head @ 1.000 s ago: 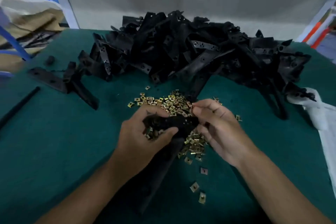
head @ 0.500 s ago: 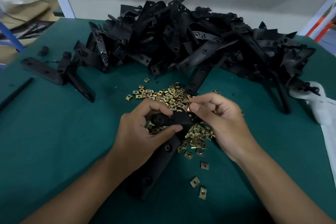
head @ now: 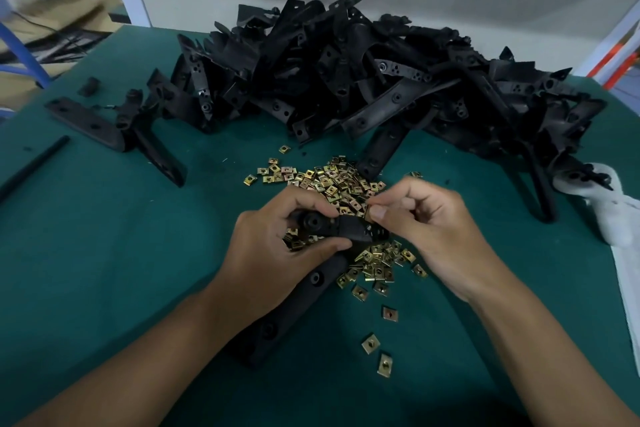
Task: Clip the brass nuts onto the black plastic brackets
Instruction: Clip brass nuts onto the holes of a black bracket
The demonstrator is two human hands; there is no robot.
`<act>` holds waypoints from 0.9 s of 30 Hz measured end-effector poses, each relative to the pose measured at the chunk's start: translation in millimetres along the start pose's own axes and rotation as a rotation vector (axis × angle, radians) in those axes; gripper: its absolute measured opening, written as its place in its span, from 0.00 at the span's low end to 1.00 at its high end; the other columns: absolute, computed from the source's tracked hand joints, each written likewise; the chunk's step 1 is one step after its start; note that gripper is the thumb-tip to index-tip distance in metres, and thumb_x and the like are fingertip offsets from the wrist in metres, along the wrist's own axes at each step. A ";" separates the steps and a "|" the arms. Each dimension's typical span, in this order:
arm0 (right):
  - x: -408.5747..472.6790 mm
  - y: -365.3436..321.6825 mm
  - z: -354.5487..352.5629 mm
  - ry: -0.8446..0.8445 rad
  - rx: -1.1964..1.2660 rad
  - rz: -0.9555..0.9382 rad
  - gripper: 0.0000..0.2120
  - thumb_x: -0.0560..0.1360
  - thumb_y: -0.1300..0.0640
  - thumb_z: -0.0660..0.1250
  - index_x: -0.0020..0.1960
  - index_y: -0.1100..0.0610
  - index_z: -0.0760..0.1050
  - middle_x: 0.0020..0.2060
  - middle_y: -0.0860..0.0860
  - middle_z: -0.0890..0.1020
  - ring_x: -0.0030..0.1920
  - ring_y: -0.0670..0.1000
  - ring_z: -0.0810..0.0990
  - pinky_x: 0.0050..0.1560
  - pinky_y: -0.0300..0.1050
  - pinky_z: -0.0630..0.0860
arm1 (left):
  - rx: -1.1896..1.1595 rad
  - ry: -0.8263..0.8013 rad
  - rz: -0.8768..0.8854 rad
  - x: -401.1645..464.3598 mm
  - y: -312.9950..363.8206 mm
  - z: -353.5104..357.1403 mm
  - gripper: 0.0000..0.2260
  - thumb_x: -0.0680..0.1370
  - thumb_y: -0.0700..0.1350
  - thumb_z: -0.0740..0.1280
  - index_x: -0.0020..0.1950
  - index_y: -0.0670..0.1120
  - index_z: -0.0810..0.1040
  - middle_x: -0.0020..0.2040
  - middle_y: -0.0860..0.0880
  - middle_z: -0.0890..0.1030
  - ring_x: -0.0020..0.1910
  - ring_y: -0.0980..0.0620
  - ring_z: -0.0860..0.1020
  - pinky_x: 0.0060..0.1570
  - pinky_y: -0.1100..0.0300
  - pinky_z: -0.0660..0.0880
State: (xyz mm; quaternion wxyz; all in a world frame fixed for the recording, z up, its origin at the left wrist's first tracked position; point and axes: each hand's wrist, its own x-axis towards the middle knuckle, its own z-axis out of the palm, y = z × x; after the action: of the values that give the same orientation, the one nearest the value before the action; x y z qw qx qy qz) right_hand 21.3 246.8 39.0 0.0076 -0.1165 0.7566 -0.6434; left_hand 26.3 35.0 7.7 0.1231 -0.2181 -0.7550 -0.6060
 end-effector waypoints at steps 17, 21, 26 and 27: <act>-3.5 6.1 6.6 -0.001 -0.029 -0.003 0.08 0.76 0.54 0.67 0.45 0.48 0.85 0.50 0.48 0.82 0.53 0.44 0.80 0.52 0.36 0.73 | -0.051 0.088 -0.083 1.1 -3.8 -1.3 0.13 0.70 0.57 0.77 0.50 0.64 0.78 0.44 0.59 0.86 0.41 0.59 0.85 0.36 0.65 0.80; -4.9 2.7 9.9 0.035 -0.098 -0.089 0.07 0.76 0.56 0.68 0.44 0.46 0.83 0.49 0.57 0.78 0.48 0.50 0.78 0.49 0.36 0.72 | -0.037 0.099 -0.102 0.1 -3.7 0.6 0.13 0.69 0.59 0.76 0.50 0.64 0.78 0.44 0.59 0.86 0.40 0.59 0.85 0.35 0.66 0.80; -1.1 11.3 10.4 0.040 0.129 0.097 0.13 0.74 0.58 0.61 0.50 0.49 0.83 0.45 0.53 0.80 0.44 0.56 0.70 0.50 0.49 0.66 | -0.028 0.114 -0.122 0.4 -4.6 1.7 0.14 0.69 0.59 0.76 0.51 0.65 0.77 0.44 0.59 0.86 0.38 0.55 0.85 0.35 0.55 0.83; 1.8 12.4 8.9 0.054 0.353 0.185 0.16 0.71 0.61 0.59 0.52 0.52 0.82 0.47 0.51 0.81 0.45 0.55 0.71 0.51 0.49 0.65 | -0.039 0.105 -0.132 -0.1 -4.2 1.9 0.15 0.69 0.59 0.76 0.52 0.65 0.76 0.44 0.59 0.86 0.38 0.55 0.85 0.35 0.54 0.84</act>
State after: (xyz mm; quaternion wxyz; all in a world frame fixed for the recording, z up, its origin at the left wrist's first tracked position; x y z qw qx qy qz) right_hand 19.0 239.6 25.6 0.0664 -0.0261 0.6393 -0.7656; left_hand 24.6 36.1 3.6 0.1178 -0.1380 -0.7483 -0.6381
